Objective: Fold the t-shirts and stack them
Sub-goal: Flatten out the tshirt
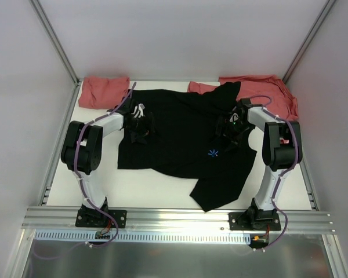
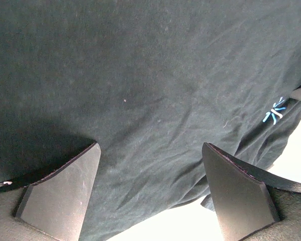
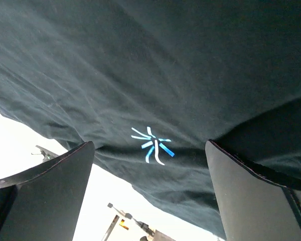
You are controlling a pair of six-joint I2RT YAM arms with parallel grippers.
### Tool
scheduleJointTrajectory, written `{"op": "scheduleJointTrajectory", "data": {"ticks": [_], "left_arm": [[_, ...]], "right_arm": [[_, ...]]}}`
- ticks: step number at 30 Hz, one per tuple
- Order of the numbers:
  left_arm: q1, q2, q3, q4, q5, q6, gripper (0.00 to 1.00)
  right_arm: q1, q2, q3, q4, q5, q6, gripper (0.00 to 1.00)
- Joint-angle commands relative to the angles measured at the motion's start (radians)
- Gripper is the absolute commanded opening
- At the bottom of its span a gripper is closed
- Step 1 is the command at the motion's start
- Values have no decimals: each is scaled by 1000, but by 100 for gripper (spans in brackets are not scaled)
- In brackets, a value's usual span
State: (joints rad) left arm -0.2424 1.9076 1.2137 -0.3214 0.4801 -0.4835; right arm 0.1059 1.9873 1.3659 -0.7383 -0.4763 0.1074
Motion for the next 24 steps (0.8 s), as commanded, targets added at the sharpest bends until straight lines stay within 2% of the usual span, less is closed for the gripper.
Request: {"op": "scheduleJointTrajectory", "data": {"ticks": [1, 8, 17, 21, 22, 24], "left_arm": [[-9, -74, -100, -48, 9, -32, 86], [-12, -215, -282, -88, -29, -53, 85], [-14, -412, -359, -215, -92, -29, 85], [-14, -514, -312, -242, -149, -35, 85], [-14, -537, -287, -239, -161, -41, 85], [-14, -582, -188, -223, -225, -58, 86]], "right_arm": [[11, -79, -89, -46, 34, -41, 100], [11, -224, -281, -33, 35, -48, 100], [11, -389, -502, -9, 27, -38, 99], [11, -485, -450, -44, 39, -28, 100], [9, -513, -411, -61, 60, -28, 100], [9, -512, -231, -128, 93, -43, 100]]}}
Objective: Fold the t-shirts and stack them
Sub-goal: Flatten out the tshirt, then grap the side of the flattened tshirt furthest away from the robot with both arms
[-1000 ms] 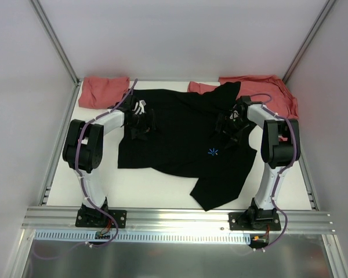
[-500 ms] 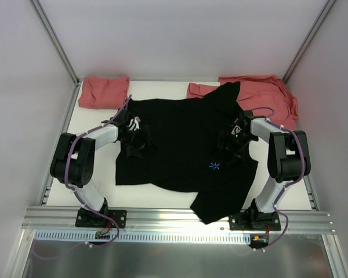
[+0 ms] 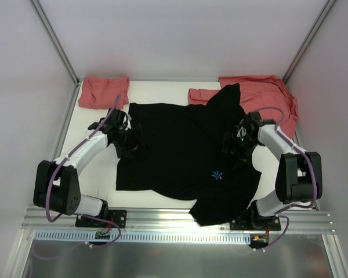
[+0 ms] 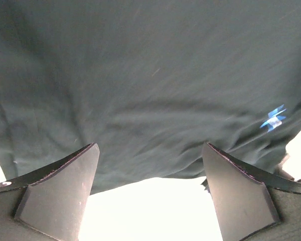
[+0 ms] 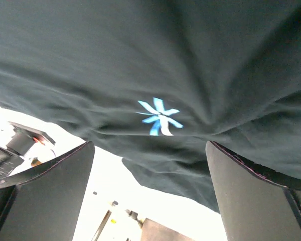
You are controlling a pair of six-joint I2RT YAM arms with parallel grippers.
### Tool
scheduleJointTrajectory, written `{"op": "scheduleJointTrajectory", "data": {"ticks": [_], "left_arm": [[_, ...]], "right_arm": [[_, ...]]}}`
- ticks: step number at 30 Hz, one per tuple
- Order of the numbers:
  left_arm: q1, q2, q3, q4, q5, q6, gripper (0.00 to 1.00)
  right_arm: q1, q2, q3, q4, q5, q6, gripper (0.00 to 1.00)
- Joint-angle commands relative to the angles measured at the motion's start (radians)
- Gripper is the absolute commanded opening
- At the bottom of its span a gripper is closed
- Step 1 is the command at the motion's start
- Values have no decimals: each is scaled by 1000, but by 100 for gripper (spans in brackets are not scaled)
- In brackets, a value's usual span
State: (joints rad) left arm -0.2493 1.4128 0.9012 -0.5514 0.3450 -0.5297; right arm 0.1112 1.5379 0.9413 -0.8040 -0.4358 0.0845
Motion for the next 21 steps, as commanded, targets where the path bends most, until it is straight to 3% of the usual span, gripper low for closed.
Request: {"op": "scheduleJointTrajectory", "data": {"ticks": [1, 2, 4, 5, 8, 9, 12, 15, 19, 21], "left_arm": [[-7, -92, 160, 17, -116, -21, 86], [-7, -95, 232, 31, -141, -27, 87], [-5, -71, 304, 70, -190, -29, 87], [-4, -28, 380, 77, -199, -24, 88], [2, 82, 541, 67, -241, 28, 88], [2, 109, 576, 70, -257, 48, 88], [30, 210, 689, 99, -323, 138, 88], [73, 329, 760, 78, -333, 181, 88], [107, 469, 844, 51, -337, 266, 87], [119, 531, 846, 108, -314, 283, 87]], "right_arm": [[1, -23, 273, -93, 84, -26, 99], [-1, 8, 442, -118, 94, -41, 100], [-14, 88, 627, -187, 94, -46, 99], [-22, 176, 803, -199, 92, -45, 99], [-54, 389, 1072, -250, 56, 0, 100], [-62, 445, 1237, -268, 37, 20, 100], [-84, 603, 1437, -253, -68, 102, 99], [-87, 611, 1403, -166, -109, 147, 100], [-93, 535, 1126, -17, -159, 178, 99], [-93, 524, 1079, -3, -172, 176, 100]]}}
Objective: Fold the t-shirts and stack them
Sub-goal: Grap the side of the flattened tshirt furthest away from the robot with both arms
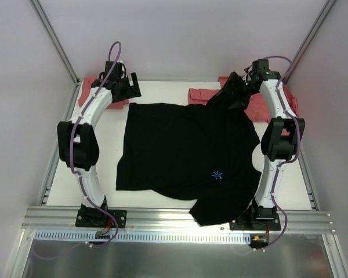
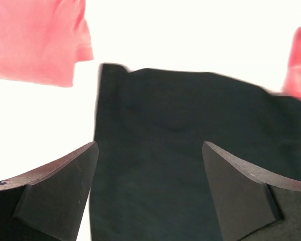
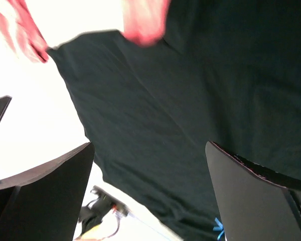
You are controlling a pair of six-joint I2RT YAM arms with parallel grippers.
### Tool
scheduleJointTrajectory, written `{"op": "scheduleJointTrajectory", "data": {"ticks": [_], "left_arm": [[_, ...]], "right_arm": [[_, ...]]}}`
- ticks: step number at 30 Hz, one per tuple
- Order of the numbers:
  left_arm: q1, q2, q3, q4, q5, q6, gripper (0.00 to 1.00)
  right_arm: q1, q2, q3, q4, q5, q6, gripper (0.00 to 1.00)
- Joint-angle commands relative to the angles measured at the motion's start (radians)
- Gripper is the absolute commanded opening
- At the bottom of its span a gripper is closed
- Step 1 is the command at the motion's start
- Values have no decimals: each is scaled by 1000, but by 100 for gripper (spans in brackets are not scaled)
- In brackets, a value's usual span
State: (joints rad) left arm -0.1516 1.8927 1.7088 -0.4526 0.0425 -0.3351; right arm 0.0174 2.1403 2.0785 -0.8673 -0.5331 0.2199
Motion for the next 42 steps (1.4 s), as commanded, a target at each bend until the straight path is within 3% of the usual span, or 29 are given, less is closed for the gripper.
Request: {"op": "scheduleJointTrajectory", "data": {"ticks": [1, 8, 16, 30, 42], "left_arm": [[30, 78, 47, 17, -4, 96, 87], [53, 293, 205, 5, 97, 64, 85], [70, 431, 353, -38, 172, 41, 84], [93, 422, 247, -57, 129, 67, 84], [95, 502, 301, -83, 210, 27, 84]], "right_arm": [[0, -79, -70, 59, -93, 41, 100], [-13, -50, -66, 65, -140, 84, 99], [-77, -53, -61, 44, -107, 82, 99], [-80, 15, 80, -12, -91, 87, 99], [-93, 6, 84, -15, -100, 88, 100]]}}
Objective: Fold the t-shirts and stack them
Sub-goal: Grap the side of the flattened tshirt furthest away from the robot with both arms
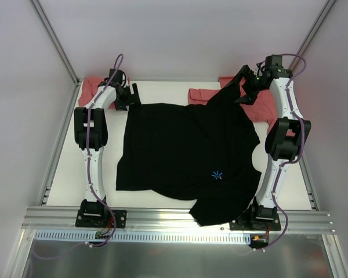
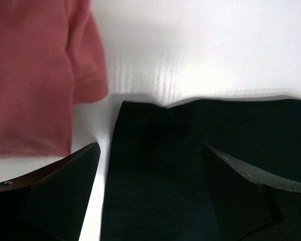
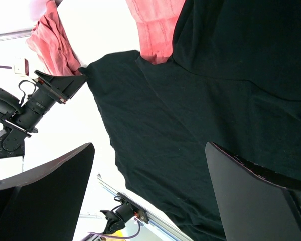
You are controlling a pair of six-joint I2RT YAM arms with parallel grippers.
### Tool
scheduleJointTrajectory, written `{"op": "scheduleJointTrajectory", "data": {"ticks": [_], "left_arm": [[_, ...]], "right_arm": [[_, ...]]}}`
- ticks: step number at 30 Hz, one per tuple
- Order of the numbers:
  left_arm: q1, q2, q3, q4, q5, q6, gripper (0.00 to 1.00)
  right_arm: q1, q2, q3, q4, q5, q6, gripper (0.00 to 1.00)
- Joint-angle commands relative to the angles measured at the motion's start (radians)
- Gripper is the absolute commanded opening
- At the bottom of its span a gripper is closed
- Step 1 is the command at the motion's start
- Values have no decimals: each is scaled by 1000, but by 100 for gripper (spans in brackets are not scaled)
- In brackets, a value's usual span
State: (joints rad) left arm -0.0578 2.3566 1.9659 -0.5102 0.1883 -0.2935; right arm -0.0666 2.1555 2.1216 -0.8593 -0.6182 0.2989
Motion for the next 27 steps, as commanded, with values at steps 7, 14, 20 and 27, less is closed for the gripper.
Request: {"op": "scheduleJointTrajectory", "data": {"ticks": [7, 14, 20, 27], "left_arm": [[0, 61, 48, -11, 105, -39, 84], [0, 118, 117, -15, 206, -108, 78], [0, 122, 126, -17, 229, -104, 34], [0, 84, 91, -27, 191, -67, 0]], "right_arm": [[-19, -17, 47, -30, -20, 8, 99], [-27, -9, 78, -43, -15, 8, 99], [-29, 0, 84, -34, -17, 16, 99], [-30, 36, 133, -21, -28, 34, 99]]}}
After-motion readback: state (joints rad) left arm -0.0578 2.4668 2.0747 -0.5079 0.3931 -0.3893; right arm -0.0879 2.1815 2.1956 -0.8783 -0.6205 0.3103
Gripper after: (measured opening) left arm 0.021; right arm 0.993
